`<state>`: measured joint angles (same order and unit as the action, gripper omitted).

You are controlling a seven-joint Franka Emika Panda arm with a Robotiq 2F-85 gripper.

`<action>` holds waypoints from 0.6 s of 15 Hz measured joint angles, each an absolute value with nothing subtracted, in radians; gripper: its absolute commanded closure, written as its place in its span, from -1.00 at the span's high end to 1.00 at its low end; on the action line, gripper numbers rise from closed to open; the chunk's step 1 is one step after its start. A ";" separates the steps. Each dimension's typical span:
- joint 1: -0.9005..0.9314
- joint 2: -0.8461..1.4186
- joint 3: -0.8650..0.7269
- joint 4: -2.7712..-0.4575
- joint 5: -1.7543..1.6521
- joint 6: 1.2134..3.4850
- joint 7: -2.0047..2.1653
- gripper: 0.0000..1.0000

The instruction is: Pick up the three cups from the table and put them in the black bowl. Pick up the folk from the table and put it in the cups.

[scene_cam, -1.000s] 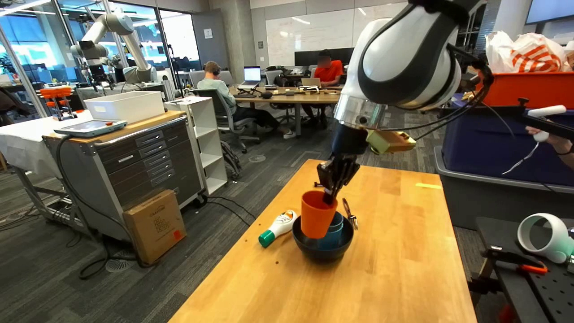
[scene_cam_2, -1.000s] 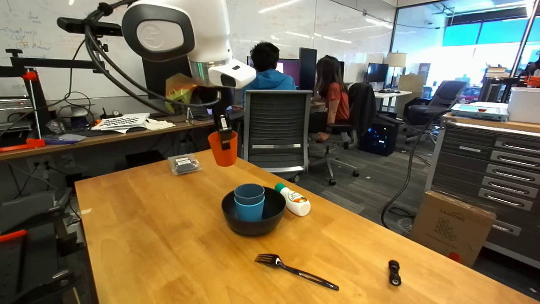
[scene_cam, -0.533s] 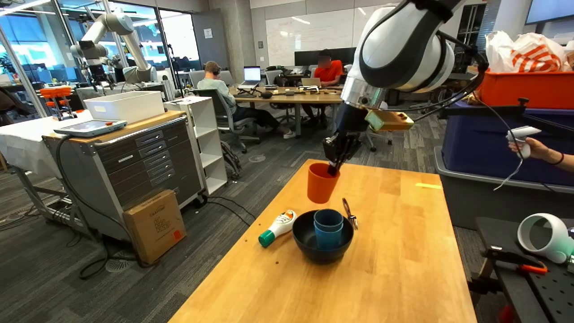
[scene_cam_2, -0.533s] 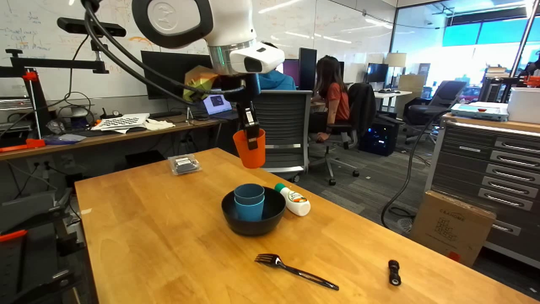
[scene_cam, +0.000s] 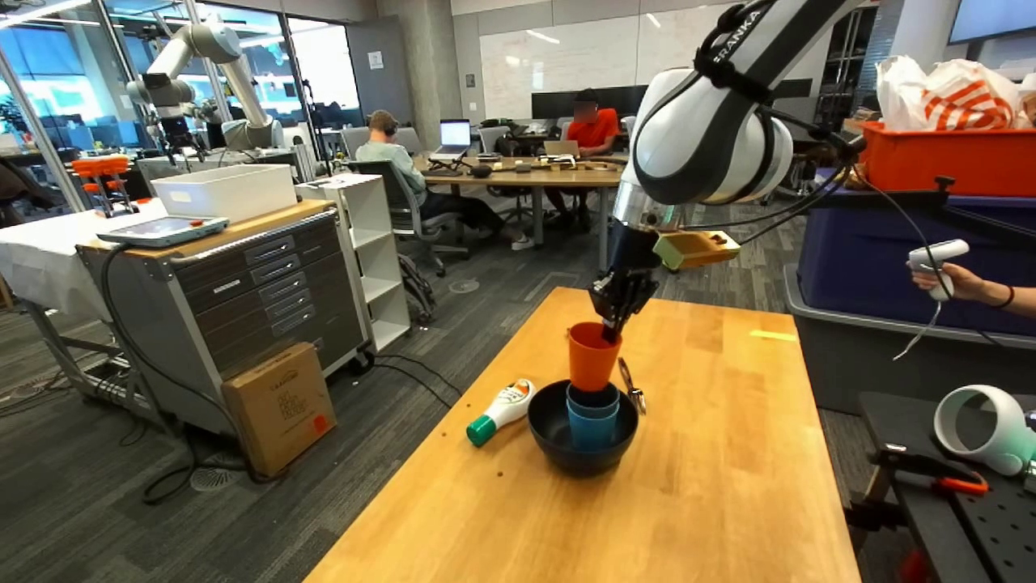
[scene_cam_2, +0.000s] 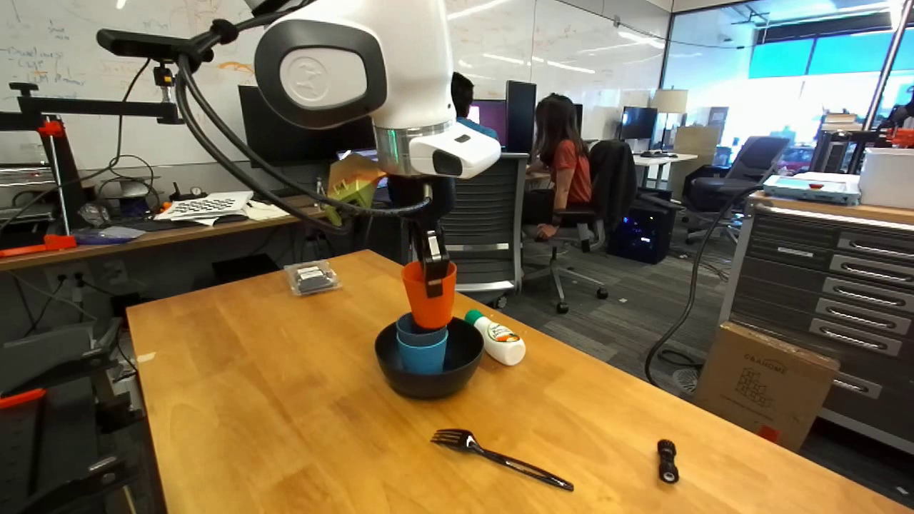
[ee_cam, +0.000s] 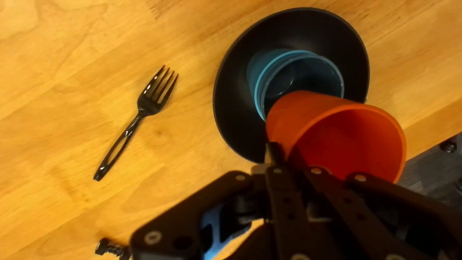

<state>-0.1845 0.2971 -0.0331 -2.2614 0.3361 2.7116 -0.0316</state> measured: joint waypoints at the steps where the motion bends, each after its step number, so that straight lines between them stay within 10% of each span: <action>1: -0.184 0.311 -0.033 -2.255 0.336 2.710 -0.031 -0.88; 7: -0.182 0.347 -0.031 -2.232 0.336 2.681 -0.031 -0.86; 8: -0.182 0.347 -0.031 -2.232 0.336 2.676 -0.031 -0.38; 9: -0.182 0.347 -0.029 -2.232 0.336 2.671 -0.031 -0.36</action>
<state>-0.1815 0.3468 -0.0293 -2.2316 0.3356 2.6714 -0.0310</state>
